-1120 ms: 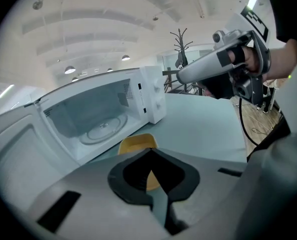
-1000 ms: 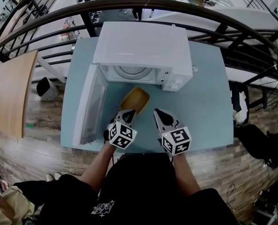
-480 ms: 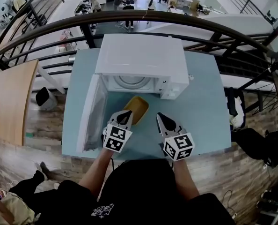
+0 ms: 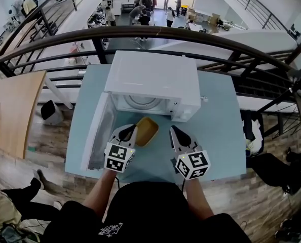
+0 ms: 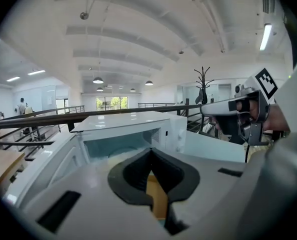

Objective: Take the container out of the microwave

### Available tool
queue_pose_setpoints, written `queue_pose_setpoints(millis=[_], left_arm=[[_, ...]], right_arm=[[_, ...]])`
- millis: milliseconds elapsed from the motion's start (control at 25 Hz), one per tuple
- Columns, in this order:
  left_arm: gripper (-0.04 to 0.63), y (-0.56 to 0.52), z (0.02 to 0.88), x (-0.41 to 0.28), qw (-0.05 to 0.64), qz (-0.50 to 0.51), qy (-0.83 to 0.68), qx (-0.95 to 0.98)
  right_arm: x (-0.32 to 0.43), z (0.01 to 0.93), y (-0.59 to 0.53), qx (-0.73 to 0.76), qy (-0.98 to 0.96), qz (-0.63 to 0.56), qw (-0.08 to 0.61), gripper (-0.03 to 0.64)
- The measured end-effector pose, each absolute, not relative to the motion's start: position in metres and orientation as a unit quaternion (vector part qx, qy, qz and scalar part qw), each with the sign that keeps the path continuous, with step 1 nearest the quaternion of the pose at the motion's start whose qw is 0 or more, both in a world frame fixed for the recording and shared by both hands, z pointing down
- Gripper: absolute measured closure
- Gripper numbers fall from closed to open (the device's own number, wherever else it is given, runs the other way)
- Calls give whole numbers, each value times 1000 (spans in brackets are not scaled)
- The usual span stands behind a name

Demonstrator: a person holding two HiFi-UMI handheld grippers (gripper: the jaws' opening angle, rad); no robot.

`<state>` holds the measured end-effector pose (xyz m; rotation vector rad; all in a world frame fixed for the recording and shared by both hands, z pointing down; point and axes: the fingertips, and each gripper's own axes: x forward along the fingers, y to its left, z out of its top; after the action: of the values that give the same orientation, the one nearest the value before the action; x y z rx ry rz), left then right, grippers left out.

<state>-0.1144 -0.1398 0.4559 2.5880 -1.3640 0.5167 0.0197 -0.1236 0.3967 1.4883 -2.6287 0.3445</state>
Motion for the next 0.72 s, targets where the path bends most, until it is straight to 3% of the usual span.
queue_pose_setpoints(millis=[720], left_arm=[[588,-143,356,-112,37,73,-533,842]], right_arm=[[35,337,-142,435,-897,70,11,611]])
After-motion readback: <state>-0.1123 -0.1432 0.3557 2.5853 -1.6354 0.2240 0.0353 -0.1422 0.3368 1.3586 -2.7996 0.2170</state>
